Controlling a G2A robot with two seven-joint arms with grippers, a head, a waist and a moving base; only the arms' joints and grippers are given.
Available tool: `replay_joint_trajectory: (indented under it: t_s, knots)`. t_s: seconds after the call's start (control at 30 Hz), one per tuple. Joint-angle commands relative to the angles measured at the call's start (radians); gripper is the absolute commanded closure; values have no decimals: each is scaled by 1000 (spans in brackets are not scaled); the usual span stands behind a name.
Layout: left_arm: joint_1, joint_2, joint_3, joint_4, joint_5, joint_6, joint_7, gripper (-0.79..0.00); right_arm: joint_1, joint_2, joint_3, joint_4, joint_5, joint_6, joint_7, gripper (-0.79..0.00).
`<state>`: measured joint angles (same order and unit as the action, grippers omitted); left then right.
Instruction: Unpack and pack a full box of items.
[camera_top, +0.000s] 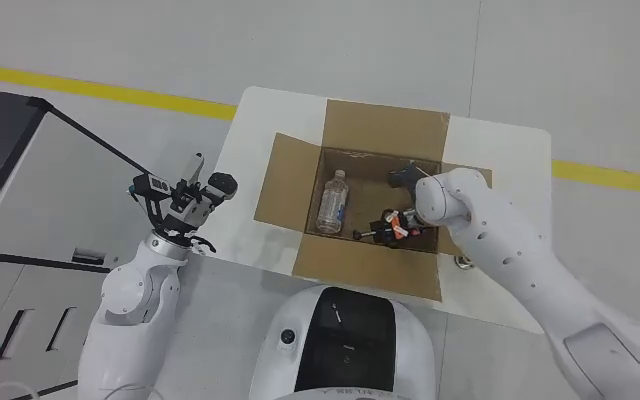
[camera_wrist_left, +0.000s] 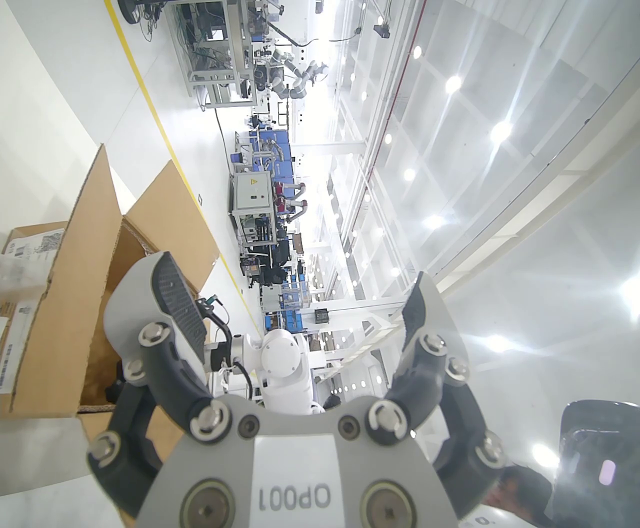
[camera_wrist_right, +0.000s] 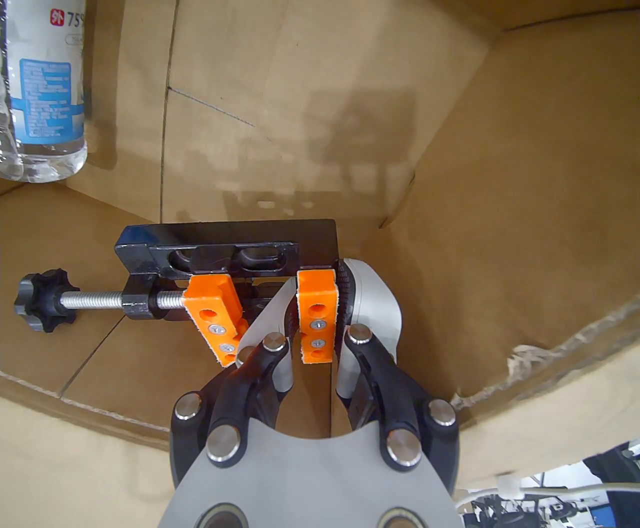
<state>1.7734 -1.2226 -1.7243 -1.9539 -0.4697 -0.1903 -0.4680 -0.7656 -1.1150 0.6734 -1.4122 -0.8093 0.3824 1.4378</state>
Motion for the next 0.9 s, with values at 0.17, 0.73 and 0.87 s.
replay_joint_trajectory:
  t_s: [0.17, 0.73, 0.87]
  knots:
    - [0, 0, 0, 0, 0, 0, 0, -785, 32, -25, -29, 46, -1, -8, 8, -268]
    - [0, 0, 0, 0, 0, 0, 0, -785, -25, 27, 246, -291, 28, 18, -18, -342]
    - [0, 0, 0, 0, 0, 0, 0, -785, -198, 94, 551, -580, -16, -5, 5, -354]
